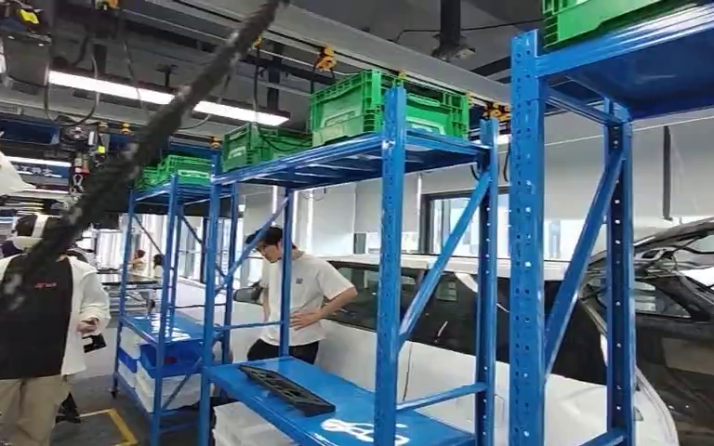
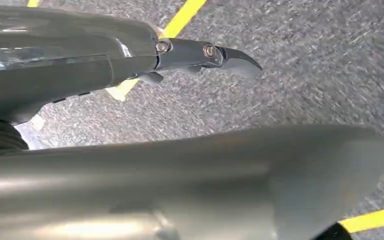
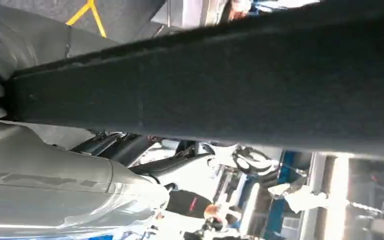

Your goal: Take the parts from the cabinet and place them on the table.

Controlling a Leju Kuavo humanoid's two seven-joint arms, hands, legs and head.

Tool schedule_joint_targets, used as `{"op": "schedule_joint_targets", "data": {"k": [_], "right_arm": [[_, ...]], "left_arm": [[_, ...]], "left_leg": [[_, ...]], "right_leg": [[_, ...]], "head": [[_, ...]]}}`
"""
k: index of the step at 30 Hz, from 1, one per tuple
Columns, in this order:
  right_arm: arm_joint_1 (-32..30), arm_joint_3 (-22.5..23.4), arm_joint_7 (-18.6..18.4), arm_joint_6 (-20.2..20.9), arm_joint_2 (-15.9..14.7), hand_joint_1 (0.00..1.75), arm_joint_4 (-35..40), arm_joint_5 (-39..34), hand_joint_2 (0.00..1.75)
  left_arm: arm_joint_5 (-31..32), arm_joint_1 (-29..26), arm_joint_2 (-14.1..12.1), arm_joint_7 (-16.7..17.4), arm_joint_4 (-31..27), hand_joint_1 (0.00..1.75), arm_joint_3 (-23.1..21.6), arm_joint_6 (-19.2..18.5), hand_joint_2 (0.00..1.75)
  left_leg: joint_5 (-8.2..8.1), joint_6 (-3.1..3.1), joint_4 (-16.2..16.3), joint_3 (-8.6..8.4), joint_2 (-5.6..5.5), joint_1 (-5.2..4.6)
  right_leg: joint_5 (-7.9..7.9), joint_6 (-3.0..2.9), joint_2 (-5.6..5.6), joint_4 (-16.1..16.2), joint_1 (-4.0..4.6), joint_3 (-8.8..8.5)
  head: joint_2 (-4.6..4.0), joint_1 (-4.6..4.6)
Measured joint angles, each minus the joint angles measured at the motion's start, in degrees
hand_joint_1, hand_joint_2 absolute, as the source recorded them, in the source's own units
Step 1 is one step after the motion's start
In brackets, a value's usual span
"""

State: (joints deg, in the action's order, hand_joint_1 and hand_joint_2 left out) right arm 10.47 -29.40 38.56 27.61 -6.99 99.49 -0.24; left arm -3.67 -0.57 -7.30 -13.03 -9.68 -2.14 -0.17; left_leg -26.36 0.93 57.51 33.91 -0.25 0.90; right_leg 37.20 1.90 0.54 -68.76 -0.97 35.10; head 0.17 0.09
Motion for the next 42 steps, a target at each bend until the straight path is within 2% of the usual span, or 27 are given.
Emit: {"op": "schedule_joint_targets", "data": {"k": [1, 3, 5, 6, 7, 11, 12, 14, 16, 17, 18, 20, 21, 22, 23, 26, 27, 28, 30, 32, 33, 35, 36, 37, 38, 41, 42], "right_arm": [[-0.1, -0.1, 0.0, 0.0, 0.0, 1.75, -0.4, 0.0, 1.75], [-0.2, -0.5, 0.0, 0.0, 0.0, 1.75, -1.0, 0.1, 1.75], [-0.2, -0.6, 0.0, -0.1, 0.0, 1.75, -1.3, 0.1, 1.75], [-0.1, -0.7, 0.0, -0.1, 0.0, 1.75, -1.3, 0.1, 1.75], [0.0, -0.8, 0.0, -0.1, 0.0, 1.75, -1.5, 0.1, 1.75], [0.6, -1.7, -0.3, 0.0, 0.1, 1.75, -2.6, -0.2, 1.75], [1.0, -2.1, -0.6, 0.0, 0.4, 1.75, -2.9, -0.3, 1.75], [1.6, -2.6, -1.0, 0.1, 0.7, 1.75, -3.8, -0.6, 1.75], [2.2, -3.2, -1.7, 0.1, 0.9, 1.75, -5.2, -0.7, 1.75], [2.6, -3.6, -2.1, 0.1, 1.2, 1.75, -6.2, -0.6, 1.75], [3.1, -4.0, -2.5, 0.0, 1.6, 1.75, -7.1, -0.6, 1.75], [4.6, -4.8, -3.3, -0.4, 2.5, 1.75, -8.8, -0.5, 1.75], [5.5, -5.1, -3.7, -0.7, 3.0, 1.75, -9.4, -0.5, 1.75], [6.5, -5.4, -4.1, -0.9, 3.5, 1.75, -10.2, -0.5, 1.75], [7.6, -5.6, -4.6, -1.2, 4.0, 1.75, -11.0, -0.7, 1.75], [9.8, -6.4, -5.7, -1.7, 5.1, 1.75, -13.3, -0.9, 1.75], [10.7, -6.6, -6.3, -1.9, 5.6, 1.75, -14.1, -0.9, 1.75], [11.9, -6.9, -6.8, -2.1, 6.1, 1.75, -15.0, -0.8, 1.75], [13.4, -7.3, -7.2, -2.3, 6.6, 1.75, -16.4, -0.9, 1.75], [14.2, -7.9, -7.7, -2.4, 7.0, 1.75, -18.5, -0.7, 1.75], [14.4, -8.3, -7.9, -2.4, 7.2, 1.75, -19.1, -0.7, 1.75], [15.1, -9.3, -8.2, -2.4, 7.8, 1.75, -19.8, -0.5, 1.75], [15.6, -9.6, -8.4, -2.4, 8.1, 1.75, -20.0, -0.5, 1.75], [16.0, -9.9, -8.5, -2.5, 8.2, 1.75, -20.2, -0.5, 1.75], [16.2, -10.3, -8.5, -2.5, 8.3, 1.75, -20.5, -0.6, 1.75], [16.7, -11.3, -8.8, -2.5, 8.8, 1.75, -21.0, -0.7, 1.75], [16.8, -11.7, -8.8, -2.5, 9.1, 1.75, -21.0, -0.8, 1.75]], "left_arm": [[0.0, 0.0, 0.0, 0.0, 0.0, 0.00, 0.0, 0.0, 0.00], [0.1, 0.0, 0.0, 0.0, 0.0, 0.00, 0.0, 0.0, 0.00], [0.1, 0.0, 0.0, 0.0, 0.0, 0.00, 0.0, 0.0, 0.00], [0.1, 0.0, 0.0, 0.1, 0.0, 0.00, 0.0, 0.0, 0.00], [0.1, 0.0, 0.2, 0.1, 0.0, 0.00, 0.0, -0.1, 0.00], [0.4, -0.4, 0.1, 0.2, 0.0, 0.00, 0.0, -0.1, 0.00], [0.7, -0.4, 0.0, 0.2, 0.0, 0.00, 0.0, -0.3, 0.00], [0.8, -0.3, 0.0, 0.2, 0.0, 0.00, -0.1, -0.4, 0.00], [0.9, 0.1, 0.0, 0.2, 0.0, 0.00, -0.1, -0.4, 0.00], [0.9, 0.1, 0.0, 0.1, 0.0, 0.00, -0.1, -0.5, 0.00], [1.0, 0.1, 0.0, 0.0, 0.0, 0.00, -0.2, -0.6, 0.00], [1.2, -0.1, 0.0, 0.0, 0.0, 0.00, -0.3, -0.7, 0.00], [1.4, 0.1, 0.0, -0.1, 0.0, 0.00, -0.3, -0.9, 0.00], [1.5, 0.3, 0.0, -0.1, 0.0, 0.00, -0.4, -1.1, 0.00], [1.7, 0.5, 0.0, -0.1, 0.0, 0.00, -0.5, -1.2, 0.00], [2.0, 0.5, 0.0, -0.2, 0.0, 0.00, -0.8, -1.5, 0.00], [2.0, 0.5, 0.0, -0.2, 0.0, 0.00, -0.8, -1.6, 0.00], [2.1, 0.5, 0.0, -0.2, 0.0, 0.00, -0.9, -1.6, 0.00], [2.1, 0.8, 0.0, -0.4, 0.0, 0.00, -1.0, -1.7, 0.00], [2.1, 1.0, 0.0, -0.4, 0.0, 0.00, -1.2, -1.8, 0.00], [2.1, 1.0, 0.0, -0.4, 0.0, 0.00, -1.3, -1.8, 0.00], [2.3, 0.9, 0.0, -0.4, 0.0, 0.00, -1.4, -2.0, 0.00], [2.4, 0.9, 0.0, -0.4, 0.0, 0.00, -1.4, -2.1, 0.00], [2.5, 0.9, 0.1, -0.4, 0.0, 0.00, -1.4, -2.2, 0.00], [2.5, 1.2, 0.4, -0.4, 0.0, 0.00, -1.5, -2.2, 0.00], [2.5, 0.6, 0.3, -0.3, 0.0, 0.00, -1.5, -2.1, 0.00], [2.4, 0.5, 0.3, -0.3, 0.0, 0.00, -1.5, -2.1, 0.00]], "left_leg": [[0.03, 0.11, 0.0, 0.04, -0.71, -0.19], [0.03, 0.17, 0.1, -0.02, -2.07, -0.47], [0.03, 0.16, 0.2, -0.14, -3.53, -0.61], [0.03, 0.15, 0.2, -0.22, -4.31, -0.62], [0.09, 0.02, 0.3, 0.12, -4.79, -0.52], [0.84, -1.31, 0.1, 1.11, -7.27, -0.01], [0.29, -1.47, 0.5, 1.22, -6.56, -0.01], [-3.03, -1.95, 5.6, 3.63, -1.93, -0.40], [-6.76, -2.50, 14.3, 7.90, -0.72, -0.02], [-7.40, -2.74, 17.3, 9.32, -0.51, 0.19], [-6.65, -2.93, 17.3, 9.16, -0.30, 0.36], [-2.12, -3.20, 9.5, 5.05, 0.39, 0.61], [0.27, -3.21, 3.9, 2.05, 1.41, 0.63], [0.08, -3.22, 0.4, 0.11, 4.05, 0.26], [0.36, -2.24, 0.3, 0.32, 3.31, 0.12], [0.27, -1.36, 0.5, 0.78, 1.74, -0.32], [0.57, -0.85, 0.2, 0.70, 1.38, -0.03], [0.67, -0.58, 0.3, 0.83, 1.02, 0.04], [0.73, 0.03, 0.3, 0.91, 0.20, -0.04], [0.76, 0.21, 0.3, 0.92, -1.23, -0.38], [0.78, 0.24, 0.3, 0.91, -1.96, -0.51], [0.78, 0.24, 0.4, 0.75, -3.50, -0.72], [0.79, 0.24, 0.4, 0.59, -4.29, -0.87], [0.79, 0.23, 0.4, 0.69, -4.88, -0.67], [0.87, 0.09, 0.6, 0.92, -5.57, -1.05], [1.41, -0.82, 0.3, 1.57, -7.15, -0.27], [1.44, -1.15, 0.1, 1.57, -7.79, -0.65]], "right_leg": [[1.58, -0.07, -0.16, -5.0, 0.03, 2.40], [0.18, -0.37, -0.28, -6.2, 0.09, 3.32], [-5.08, -0.98, -1.03, 2.1, 0.34, -0.15], [-8.03, -1.57, -2.69, 7.7, 0.41, -2.52], [-8.27, -2.14, -5.88, 9.9, 0.31, -3.42], [-8.29, -2.04, -4.34, 11.1, 0.59, -3.55], [-8.70, -2.55, -3.16, 11.9, -0.13, -3.88], [-8.70, -2.94, -1.82, 12.0, 0.00, -4.01], [-8.68, -2.95, 0.00, 12.0, 0.12, -3.94], [-8.64, -2.90, 0.79, 12.0, 0.13, -3.91], [-8.59, -2.84, 1.52, 12.0, 0.12, -3.98], [-8.39, -2.55, 2.59, 11.9, 0.02, -4.13], [-8.21, -2.26, 3.11, 11.8, -0.04, -4.33], [-7.97, -1.88, 3.54, 11.8, 0.16, -4.43], [-7.83, -1.52, 3.95, 11.6, 0.55, -4.31], [-7.87, -0.65, 5.15, 11.9, 0.42, -4.79], [-7.45, -0.22, 4.74, 11.8, 0.20, -4.64], [-6.22, -0.10, 2.40, 10.5, 0.03, -4.25], [-1.64, -0.27, 0.19, 2.5, 0.09, -0.85], [1.15, -0.48, -0.14, -6.3, 0.19, 3.30], [0.59, -0.63, -0.24, -7.1, 0.25, 3.90], [-4.11, -1.32, -0.69, -0.5, 0.59, 1.34], [-7.26, -1.88, -1.63, 5.0, 0.77, -0.94], [-9.23, -2.62, -4.51, 9.4, 0.80, -2.50], [-8.97, -2.80, -5.16, 10.1, 0.56, -2.87], [-8.66, -2.77, -3.85, 10.8, 1.02, -3.16], [-8.89, -2.94, -3.26, 11.6, 0.54, -3.51]], "head": [[0.00, 0.00], [0.00, 0.00], [0.02, 0.00], [0.00, 0.00], [0.00, 0.02], [0.02, -0.02], [0.02, 0.00], [0.02, 0.00], [0.02, 0.00], [0.02, 0.00], [0.02, 0.00], [0.02, 0.00], [0.02, 0.00], [0.02, 0.00], [0.02, 0.00], [0.02, -0.02], [0.02, -0.02], [0.02, 0.00], [0.02, 0.00], [0.02, 0.00], [0.02, 0.00], [0.00, 0.00], [0.02, 0.00], [0.02, 0.00], [0.02, 0.00], [0.02, 0.02], [0.02, 0.02]]}}
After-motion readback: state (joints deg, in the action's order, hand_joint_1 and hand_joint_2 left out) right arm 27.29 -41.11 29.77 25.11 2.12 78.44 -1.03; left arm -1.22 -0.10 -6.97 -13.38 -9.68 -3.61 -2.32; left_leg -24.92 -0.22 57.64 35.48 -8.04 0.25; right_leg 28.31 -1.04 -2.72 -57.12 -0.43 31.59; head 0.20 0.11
